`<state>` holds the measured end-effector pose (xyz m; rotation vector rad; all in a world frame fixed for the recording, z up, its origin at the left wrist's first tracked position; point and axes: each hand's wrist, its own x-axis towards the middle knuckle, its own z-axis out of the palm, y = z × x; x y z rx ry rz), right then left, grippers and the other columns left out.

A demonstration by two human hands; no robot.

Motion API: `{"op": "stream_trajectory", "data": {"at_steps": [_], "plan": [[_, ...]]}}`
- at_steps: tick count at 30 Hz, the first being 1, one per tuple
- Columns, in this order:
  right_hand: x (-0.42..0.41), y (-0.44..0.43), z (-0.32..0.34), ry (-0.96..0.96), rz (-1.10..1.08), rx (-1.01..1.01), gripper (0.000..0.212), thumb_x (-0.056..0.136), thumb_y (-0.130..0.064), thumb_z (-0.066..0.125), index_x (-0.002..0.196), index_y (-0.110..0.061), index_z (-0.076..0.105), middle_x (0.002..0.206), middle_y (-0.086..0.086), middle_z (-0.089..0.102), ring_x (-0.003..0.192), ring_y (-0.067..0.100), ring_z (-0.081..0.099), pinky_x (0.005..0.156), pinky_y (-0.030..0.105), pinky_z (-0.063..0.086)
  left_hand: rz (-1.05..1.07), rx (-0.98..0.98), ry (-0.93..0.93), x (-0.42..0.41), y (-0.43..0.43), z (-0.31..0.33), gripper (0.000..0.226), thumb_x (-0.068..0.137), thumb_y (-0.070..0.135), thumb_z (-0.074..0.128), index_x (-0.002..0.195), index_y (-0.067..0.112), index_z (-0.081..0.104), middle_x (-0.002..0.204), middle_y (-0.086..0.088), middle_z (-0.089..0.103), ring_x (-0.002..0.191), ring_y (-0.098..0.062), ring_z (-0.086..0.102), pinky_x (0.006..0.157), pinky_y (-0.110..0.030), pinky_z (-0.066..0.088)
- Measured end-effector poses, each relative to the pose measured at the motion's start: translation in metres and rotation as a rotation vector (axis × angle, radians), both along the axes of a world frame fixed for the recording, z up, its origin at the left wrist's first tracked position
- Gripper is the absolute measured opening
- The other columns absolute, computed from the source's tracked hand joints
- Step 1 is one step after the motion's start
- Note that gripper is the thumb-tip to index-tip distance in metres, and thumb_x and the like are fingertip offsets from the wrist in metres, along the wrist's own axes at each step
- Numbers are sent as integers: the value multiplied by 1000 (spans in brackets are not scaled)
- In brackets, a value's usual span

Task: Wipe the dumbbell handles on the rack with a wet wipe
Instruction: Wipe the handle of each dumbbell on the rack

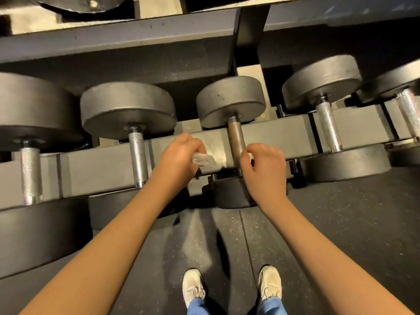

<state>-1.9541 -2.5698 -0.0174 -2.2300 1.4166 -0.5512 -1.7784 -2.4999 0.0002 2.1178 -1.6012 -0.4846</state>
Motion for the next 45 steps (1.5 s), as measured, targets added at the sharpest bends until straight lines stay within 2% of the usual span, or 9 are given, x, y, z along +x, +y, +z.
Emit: {"op": "stream_trajectory", "data": {"at_steps": [3,8,15,22,25,31,37,40,45], "plan": [[29,28,5,1,116,-44,30,90,-28,41,92,-14,68,94,0,67,91,19,59,100,43,37,55,-27,-34,30,18,7,21,71,-12,64,82,5,69,89,-5,46,80,-24,52,69,-24,34],[76,67,17,-294,209,199,28,93,-23,44,96,-11,69,101,0,67,95,16,58,89,40,47,266,-36,-26,75,49,16,22,72,-16,63,79,3,72,87,-5,45,80,-18,46,67,1,29],[138,94,29,-376,24,479,25,96,-19,44,94,-11,67,97,1,63,92,14,54,89,38,45,398,53,23,117,56,-13,28,79,-10,61,83,15,72,98,-11,54,86,-17,52,66,-10,30],[149,111,18,-275,-12,353,34,98,-31,37,85,-15,64,85,-4,61,82,12,52,77,34,44,310,4,245,109,75,-9,17,93,20,59,83,13,70,93,-4,49,84,5,42,80,-14,32],[150,111,17,-271,-22,318,33,97,-30,38,75,-16,58,79,-1,60,77,13,50,76,38,44,345,-15,226,113,71,-14,14,92,14,60,95,12,74,101,-3,55,91,-6,49,82,-16,33],[148,112,23,-252,-55,333,32,98,-27,40,96,-12,69,96,-2,66,86,8,49,88,34,43,548,-135,215,121,55,-19,20,81,3,67,100,10,68,99,-3,62,86,-11,53,67,-9,35],[149,111,21,-245,-80,367,29,96,-29,42,104,-18,68,110,-6,64,102,9,53,98,38,42,441,-84,182,119,65,-23,10,80,8,73,89,6,69,92,-5,58,85,-16,55,75,-21,37],[149,110,23,-229,-55,392,34,98,-28,42,122,-16,62,135,-1,55,127,11,44,111,36,31,400,-142,99,124,57,-17,8,82,6,68,90,5,71,93,-7,59,86,-14,51,70,-16,31],[148,110,25,-230,-41,420,37,98,-29,42,130,-16,57,140,-1,50,132,11,39,114,35,27,458,-205,85,120,50,-20,16,90,11,59,100,6,71,102,-6,62,91,-15,55,74,-14,33]]}}
